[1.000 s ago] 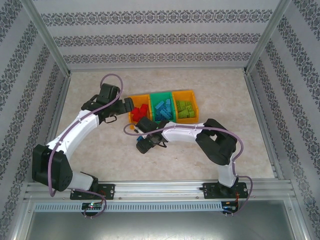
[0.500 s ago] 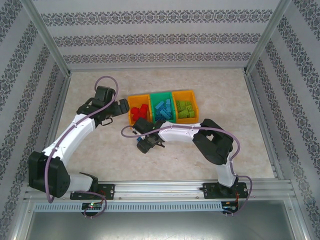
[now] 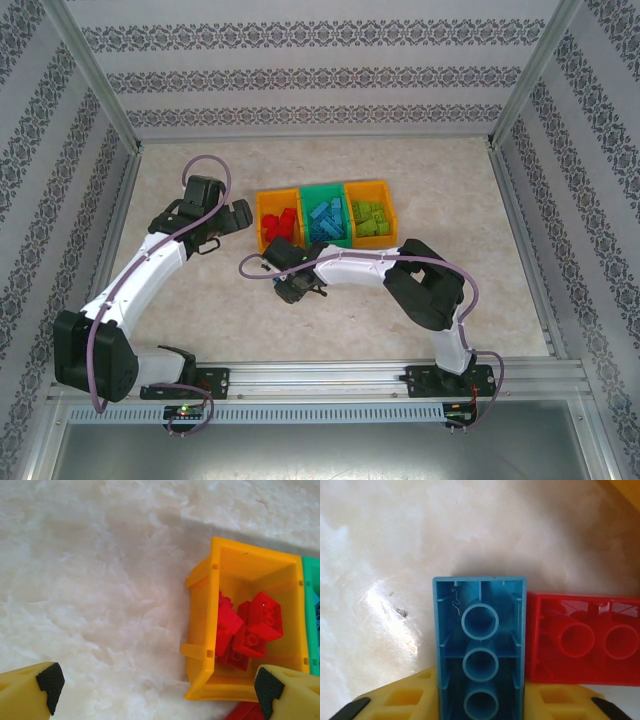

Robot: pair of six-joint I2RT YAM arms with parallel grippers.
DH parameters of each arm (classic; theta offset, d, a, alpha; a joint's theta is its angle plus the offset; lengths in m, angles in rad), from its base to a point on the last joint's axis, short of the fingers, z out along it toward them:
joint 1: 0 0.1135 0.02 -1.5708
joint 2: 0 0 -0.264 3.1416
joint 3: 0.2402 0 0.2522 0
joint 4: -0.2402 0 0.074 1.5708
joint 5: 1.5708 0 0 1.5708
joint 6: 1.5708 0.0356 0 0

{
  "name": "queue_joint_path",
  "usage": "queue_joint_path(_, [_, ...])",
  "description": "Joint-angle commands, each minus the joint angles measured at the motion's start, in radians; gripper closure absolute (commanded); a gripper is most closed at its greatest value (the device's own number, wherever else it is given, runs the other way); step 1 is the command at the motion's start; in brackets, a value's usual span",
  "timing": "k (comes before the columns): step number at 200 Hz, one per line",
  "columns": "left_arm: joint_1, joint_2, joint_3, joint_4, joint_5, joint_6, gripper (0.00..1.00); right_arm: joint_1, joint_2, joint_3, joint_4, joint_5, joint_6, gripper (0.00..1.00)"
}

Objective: Sort the legos into containers by color

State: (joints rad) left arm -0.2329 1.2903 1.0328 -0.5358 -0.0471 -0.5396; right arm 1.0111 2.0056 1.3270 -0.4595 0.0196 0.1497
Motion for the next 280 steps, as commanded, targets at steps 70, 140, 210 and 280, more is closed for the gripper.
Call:
queue_joint_path(70, [0.027, -0.035, -0.030, -0.031, -0.034, 0.012, 0.01, 0.038, -0.052, -0.058, 0.035, -0.108, -0.021, 0.73])
queue_joint_path(140, [0.027, -0.036, -0.042, -0.056, -0.049, 0.060, 0.01, -0.075, -0.282, -0.143, 0.120, -0.280, 0.014, 0.73])
queue_joint_path(210, [0.024, -0.066, -0.116, -0.036, 0.036, 0.100, 0.01, -0.332, -0.328, -0.134, 0.144, -0.307, 0.157, 0.74])
queue_joint_path(280, [-0.065, -0.169, -0.254, 0.027, 0.126, 0.142, 0.00, -0.452, -0.190, 0.017, 0.046, -0.189, 0.293, 0.72])
